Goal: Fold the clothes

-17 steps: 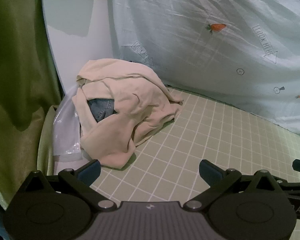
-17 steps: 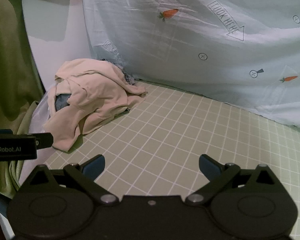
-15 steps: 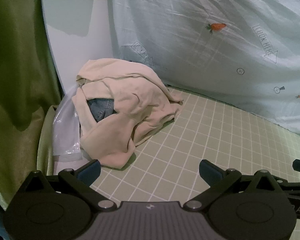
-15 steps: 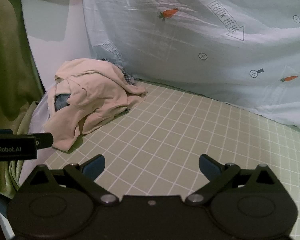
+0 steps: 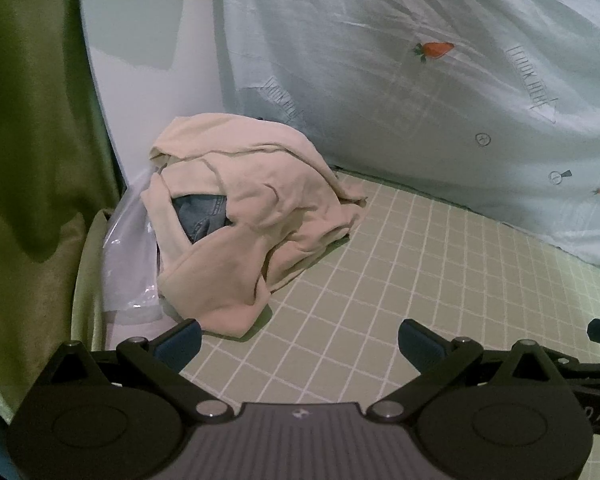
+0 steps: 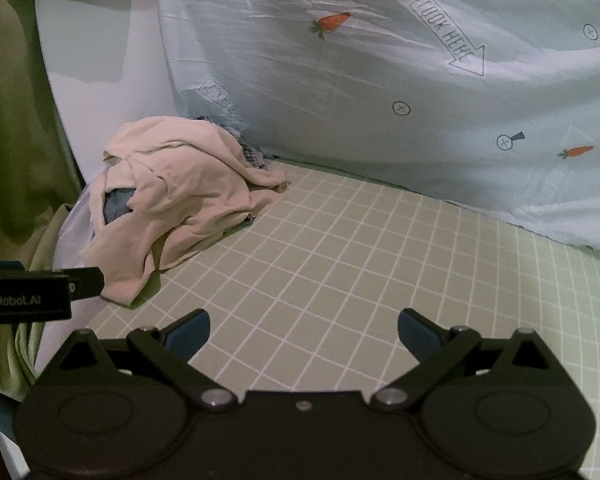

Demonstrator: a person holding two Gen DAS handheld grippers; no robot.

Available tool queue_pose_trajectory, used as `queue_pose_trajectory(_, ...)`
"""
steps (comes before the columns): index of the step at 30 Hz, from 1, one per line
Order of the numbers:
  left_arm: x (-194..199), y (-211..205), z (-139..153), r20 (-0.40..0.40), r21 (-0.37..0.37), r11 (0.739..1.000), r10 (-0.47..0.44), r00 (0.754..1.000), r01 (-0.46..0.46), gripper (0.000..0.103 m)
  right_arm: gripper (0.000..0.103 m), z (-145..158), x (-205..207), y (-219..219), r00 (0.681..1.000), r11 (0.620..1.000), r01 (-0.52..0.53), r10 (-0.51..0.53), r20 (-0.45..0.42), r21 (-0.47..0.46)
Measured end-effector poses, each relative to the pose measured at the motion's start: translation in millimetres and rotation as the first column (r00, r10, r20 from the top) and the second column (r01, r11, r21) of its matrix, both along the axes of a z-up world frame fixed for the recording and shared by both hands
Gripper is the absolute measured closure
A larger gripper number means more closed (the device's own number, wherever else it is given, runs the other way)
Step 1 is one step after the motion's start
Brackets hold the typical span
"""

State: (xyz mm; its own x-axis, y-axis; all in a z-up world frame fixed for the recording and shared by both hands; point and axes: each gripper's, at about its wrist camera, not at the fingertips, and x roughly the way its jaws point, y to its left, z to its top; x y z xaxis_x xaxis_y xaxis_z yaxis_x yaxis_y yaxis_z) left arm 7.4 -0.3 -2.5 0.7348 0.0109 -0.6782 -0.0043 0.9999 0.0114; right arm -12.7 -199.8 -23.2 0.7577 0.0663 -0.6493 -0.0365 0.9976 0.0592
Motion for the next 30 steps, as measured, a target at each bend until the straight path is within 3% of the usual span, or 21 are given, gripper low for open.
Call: queue_pose_trajectory(30,7.2,4.4,0.0,-0.019,0.002,1.000,-0.003,1.000,0.003,0.000,0.002,-1.7,4.9,-4.5,1.000,1.000,0.027,-0.027,-0.016,0.014)
